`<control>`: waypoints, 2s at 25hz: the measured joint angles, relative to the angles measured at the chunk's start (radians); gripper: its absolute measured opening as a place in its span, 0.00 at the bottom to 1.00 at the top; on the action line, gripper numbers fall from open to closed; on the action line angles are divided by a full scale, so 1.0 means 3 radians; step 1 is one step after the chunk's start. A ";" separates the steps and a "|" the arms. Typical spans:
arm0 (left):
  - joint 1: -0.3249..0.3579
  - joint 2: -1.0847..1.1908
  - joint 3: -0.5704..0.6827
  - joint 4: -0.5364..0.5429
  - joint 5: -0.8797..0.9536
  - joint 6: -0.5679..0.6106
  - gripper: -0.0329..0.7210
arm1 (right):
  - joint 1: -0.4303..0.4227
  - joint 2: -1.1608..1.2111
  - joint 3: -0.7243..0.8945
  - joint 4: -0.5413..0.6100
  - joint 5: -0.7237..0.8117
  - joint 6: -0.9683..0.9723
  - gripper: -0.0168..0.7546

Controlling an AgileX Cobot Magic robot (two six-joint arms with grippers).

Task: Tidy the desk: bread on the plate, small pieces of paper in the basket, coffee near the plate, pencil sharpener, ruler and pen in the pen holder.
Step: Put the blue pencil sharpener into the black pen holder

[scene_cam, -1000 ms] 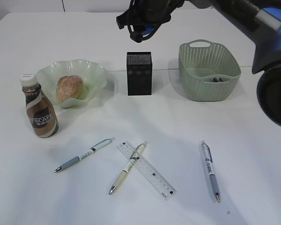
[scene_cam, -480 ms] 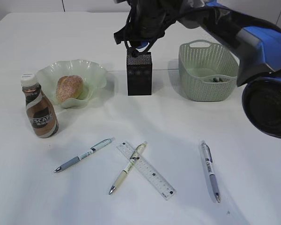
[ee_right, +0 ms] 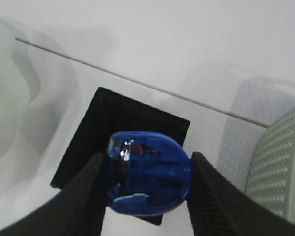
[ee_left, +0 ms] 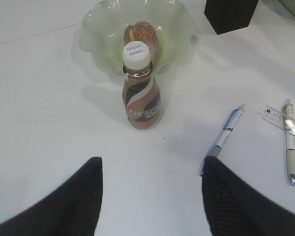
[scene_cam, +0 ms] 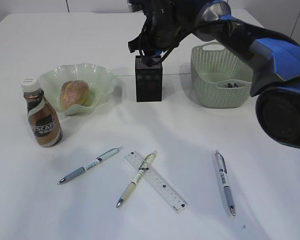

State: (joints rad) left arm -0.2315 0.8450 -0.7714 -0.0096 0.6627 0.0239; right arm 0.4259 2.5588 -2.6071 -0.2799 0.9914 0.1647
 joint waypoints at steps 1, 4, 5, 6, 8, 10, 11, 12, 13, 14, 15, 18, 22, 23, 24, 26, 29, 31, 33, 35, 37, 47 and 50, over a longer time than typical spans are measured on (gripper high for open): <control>0.0000 0.0000 0.0000 0.0000 0.0000 0.0000 0.64 | -0.0015 0.0000 0.0000 0.0012 -0.0044 0.0006 0.50; 0.0000 0.0000 0.0000 0.0000 -0.0040 0.0000 0.64 | -0.0036 0.0005 0.0000 0.0041 -0.0094 0.0006 0.50; 0.0000 0.0000 0.0000 0.0000 -0.0050 0.0000 0.64 | -0.0038 0.0005 0.0000 0.0087 -0.0127 0.0011 0.50; 0.0000 0.0000 0.0000 0.0000 -0.0068 0.0000 0.64 | -0.0038 0.0005 0.0000 0.0127 -0.0153 0.0011 0.50; 0.0000 0.0000 0.0000 -0.0006 -0.0081 0.0000 0.64 | -0.0038 0.0005 0.0000 0.0155 -0.0185 0.0014 0.50; 0.0000 0.0000 0.0000 -0.0006 -0.0083 0.0000 0.64 | -0.0038 0.0005 0.0000 0.0171 -0.0199 0.0019 0.50; 0.0000 0.0000 0.0000 -0.0012 -0.0083 0.0000 0.64 | -0.0038 0.0005 0.0000 0.0171 -0.0200 0.0019 0.50; 0.0000 0.0000 0.0000 -0.0012 -0.0083 0.0000 0.64 | -0.0038 0.0013 0.0000 0.0177 -0.0215 0.0019 0.50; 0.0000 0.0000 0.0000 -0.0012 -0.0083 0.0000 0.64 | -0.0038 0.0019 0.0000 0.0177 -0.0220 0.0019 0.50; 0.0000 0.0000 0.0000 -0.0012 -0.0083 0.0000 0.64 | -0.0038 0.0036 0.0000 0.0178 -0.0219 0.0019 0.50; 0.0000 0.0000 0.0000 -0.0012 -0.0083 0.0000 0.64 | -0.0038 0.0045 0.0000 0.0178 -0.0219 0.0019 0.50; 0.0000 0.0000 0.0000 -0.0012 -0.0083 0.0000 0.64 | -0.0038 0.0104 0.0000 0.0204 -0.0219 0.0019 0.50; 0.0000 0.0000 0.0000 -0.0012 -0.0083 0.0000 0.64 | -0.0038 0.0131 0.0000 0.0223 -0.0226 0.0019 0.50; 0.0000 0.0000 0.0000 -0.0012 -0.0083 0.0000 0.64 | -0.0038 0.0131 0.0000 0.0223 -0.0234 0.0019 0.50; 0.0000 0.0000 0.0000 -0.0012 -0.0083 0.0000 0.64 | -0.0038 0.0138 0.0000 0.0228 -0.0256 0.0019 0.50; 0.0000 0.0000 0.0000 -0.0012 -0.0083 0.0000 0.64 | -0.0043 0.0145 0.0000 0.0252 -0.0270 0.0019 0.50; 0.0000 0.0000 0.0000 -0.0019 -0.0083 0.0000 0.64 | -0.0043 0.0193 0.0000 0.0288 -0.0277 0.0019 0.50; 0.0000 0.0000 0.0000 -0.0019 -0.0083 0.0000 0.64 | -0.0043 0.0219 0.0000 0.0302 -0.0277 0.0019 0.50; 0.0000 0.0000 0.0000 -0.0019 -0.0083 0.0000 0.64 | -0.0051 0.0233 0.0000 0.0302 -0.0296 0.0019 0.50; 0.0000 0.0000 0.0000 -0.0019 -0.0089 0.0000 0.64 | -0.0051 0.0234 0.0000 0.0302 -0.0303 0.0019 0.50; 0.0000 0.0000 0.0000 -0.0019 -0.0089 0.0000 0.64 | -0.0051 0.0240 0.0000 0.0302 -0.0316 0.0019 0.50; 0.0000 0.0000 0.0000 -0.0019 -0.0089 0.0000 0.62 | -0.0080 0.0247 0.0000 0.0302 -0.0397 0.0019 0.51; 0.0000 0.0000 0.0000 -0.0019 -0.0103 0.0000 0.62 | -0.0090 0.0247 0.0000 0.0308 -0.0439 0.0019 0.51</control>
State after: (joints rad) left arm -0.2315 0.8450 -0.7714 -0.0152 0.6319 0.0239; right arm 0.3990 2.6329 -2.6071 -0.1877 0.8596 0.1704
